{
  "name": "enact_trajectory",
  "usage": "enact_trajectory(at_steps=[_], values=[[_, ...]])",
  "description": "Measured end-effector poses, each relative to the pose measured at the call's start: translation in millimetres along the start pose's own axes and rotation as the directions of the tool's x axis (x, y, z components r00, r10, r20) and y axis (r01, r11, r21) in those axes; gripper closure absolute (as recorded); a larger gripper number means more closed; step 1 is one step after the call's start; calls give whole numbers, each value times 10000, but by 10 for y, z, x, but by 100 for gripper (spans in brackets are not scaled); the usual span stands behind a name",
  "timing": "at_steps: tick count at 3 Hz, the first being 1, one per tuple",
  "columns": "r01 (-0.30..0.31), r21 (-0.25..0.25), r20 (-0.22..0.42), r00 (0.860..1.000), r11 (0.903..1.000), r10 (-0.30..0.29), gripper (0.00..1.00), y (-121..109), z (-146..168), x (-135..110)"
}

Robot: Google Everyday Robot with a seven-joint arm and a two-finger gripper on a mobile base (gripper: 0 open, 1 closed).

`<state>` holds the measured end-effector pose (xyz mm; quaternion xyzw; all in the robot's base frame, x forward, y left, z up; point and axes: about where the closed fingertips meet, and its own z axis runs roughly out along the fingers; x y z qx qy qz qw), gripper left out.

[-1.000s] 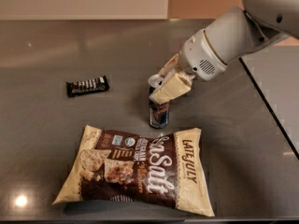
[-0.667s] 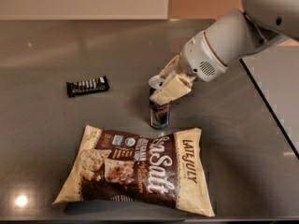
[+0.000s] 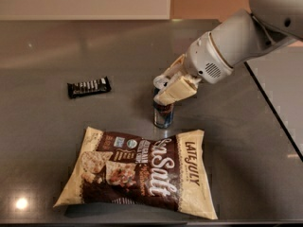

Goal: Move redbull can near brown chip bag

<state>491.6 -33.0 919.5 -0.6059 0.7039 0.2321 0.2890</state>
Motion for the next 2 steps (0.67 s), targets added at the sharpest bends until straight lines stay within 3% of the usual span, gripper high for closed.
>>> enact_trajectory(at_steps=[1, 2], values=[[30, -7, -8, 10000, 10000, -30, 0, 10, 4, -13], [31, -7, -8, 10000, 10000, -31, 0, 11, 4, -14]])
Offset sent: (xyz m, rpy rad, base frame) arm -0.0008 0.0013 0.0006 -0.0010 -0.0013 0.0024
